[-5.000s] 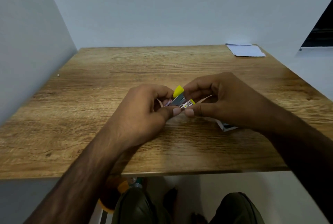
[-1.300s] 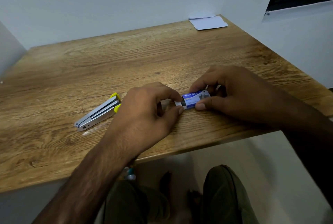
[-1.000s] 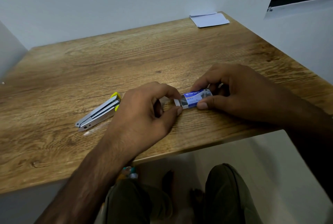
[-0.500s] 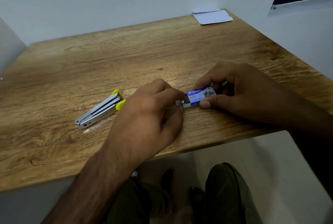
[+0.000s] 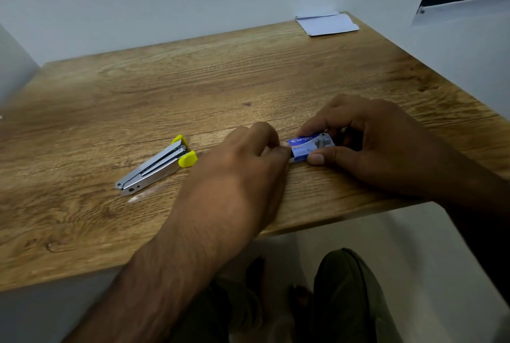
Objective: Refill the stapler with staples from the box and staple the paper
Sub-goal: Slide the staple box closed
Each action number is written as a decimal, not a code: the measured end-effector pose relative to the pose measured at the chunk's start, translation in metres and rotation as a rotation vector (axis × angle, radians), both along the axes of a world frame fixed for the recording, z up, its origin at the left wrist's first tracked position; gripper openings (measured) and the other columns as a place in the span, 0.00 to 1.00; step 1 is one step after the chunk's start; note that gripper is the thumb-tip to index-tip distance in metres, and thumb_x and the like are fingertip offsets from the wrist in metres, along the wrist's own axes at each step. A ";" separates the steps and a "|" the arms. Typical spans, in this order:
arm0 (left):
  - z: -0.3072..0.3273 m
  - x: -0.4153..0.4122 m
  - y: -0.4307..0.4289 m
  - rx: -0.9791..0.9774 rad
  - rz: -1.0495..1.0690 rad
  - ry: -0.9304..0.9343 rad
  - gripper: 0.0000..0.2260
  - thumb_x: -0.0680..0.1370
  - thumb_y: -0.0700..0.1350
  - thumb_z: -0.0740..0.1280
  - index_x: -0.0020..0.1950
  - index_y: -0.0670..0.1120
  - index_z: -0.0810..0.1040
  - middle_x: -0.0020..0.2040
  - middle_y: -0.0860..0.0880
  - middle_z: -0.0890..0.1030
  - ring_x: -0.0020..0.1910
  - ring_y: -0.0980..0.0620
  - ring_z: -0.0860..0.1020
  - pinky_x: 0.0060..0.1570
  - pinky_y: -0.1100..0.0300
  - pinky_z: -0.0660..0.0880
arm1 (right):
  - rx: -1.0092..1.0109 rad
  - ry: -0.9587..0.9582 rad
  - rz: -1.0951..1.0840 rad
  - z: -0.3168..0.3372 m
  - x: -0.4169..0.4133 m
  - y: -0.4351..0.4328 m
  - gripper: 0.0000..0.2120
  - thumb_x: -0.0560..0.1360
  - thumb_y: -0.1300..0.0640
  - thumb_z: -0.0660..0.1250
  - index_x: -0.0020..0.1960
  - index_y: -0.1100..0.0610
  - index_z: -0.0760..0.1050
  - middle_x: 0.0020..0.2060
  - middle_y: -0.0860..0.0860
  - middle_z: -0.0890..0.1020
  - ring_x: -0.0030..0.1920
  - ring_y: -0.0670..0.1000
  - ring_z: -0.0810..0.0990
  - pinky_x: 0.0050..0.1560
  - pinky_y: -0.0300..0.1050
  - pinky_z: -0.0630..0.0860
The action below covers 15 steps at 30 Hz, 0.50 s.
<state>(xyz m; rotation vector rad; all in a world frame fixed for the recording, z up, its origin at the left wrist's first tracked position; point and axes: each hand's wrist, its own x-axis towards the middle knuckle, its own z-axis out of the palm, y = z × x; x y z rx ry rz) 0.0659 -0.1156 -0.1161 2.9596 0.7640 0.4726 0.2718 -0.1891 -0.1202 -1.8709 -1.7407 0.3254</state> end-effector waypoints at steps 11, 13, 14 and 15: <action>-0.009 -0.003 -0.021 -0.163 0.106 0.005 0.29 0.78 0.62 0.51 0.77 0.53 0.64 0.73 0.54 0.67 0.67 0.50 0.66 0.62 0.51 0.64 | 0.037 0.002 -0.051 0.002 -0.008 -0.002 0.20 0.67 0.42 0.70 0.58 0.43 0.83 0.46 0.39 0.79 0.44 0.40 0.78 0.41 0.36 0.70; -0.008 -0.005 -0.014 -0.328 0.100 -0.145 0.30 0.76 0.59 0.59 0.78 0.51 0.65 0.71 0.55 0.71 0.67 0.53 0.69 0.67 0.49 0.68 | 0.030 -0.002 -0.053 0.001 -0.009 -0.002 0.20 0.68 0.43 0.71 0.58 0.43 0.83 0.45 0.39 0.78 0.44 0.40 0.77 0.41 0.36 0.70; -0.009 -0.007 -0.011 -0.411 0.104 -0.222 0.30 0.76 0.58 0.62 0.77 0.52 0.66 0.69 0.56 0.73 0.66 0.55 0.71 0.66 0.51 0.70 | 0.029 0.002 -0.054 0.001 -0.009 -0.002 0.20 0.67 0.43 0.71 0.58 0.43 0.83 0.45 0.38 0.78 0.44 0.40 0.77 0.41 0.36 0.70; -0.010 -0.007 -0.008 -0.469 0.112 -0.295 0.29 0.75 0.56 0.65 0.76 0.53 0.67 0.66 0.58 0.75 0.63 0.56 0.73 0.64 0.53 0.72 | 0.026 0.009 -0.056 0.001 -0.008 -0.002 0.20 0.67 0.42 0.71 0.58 0.42 0.82 0.45 0.38 0.78 0.45 0.40 0.77 0.42 0.36 0.71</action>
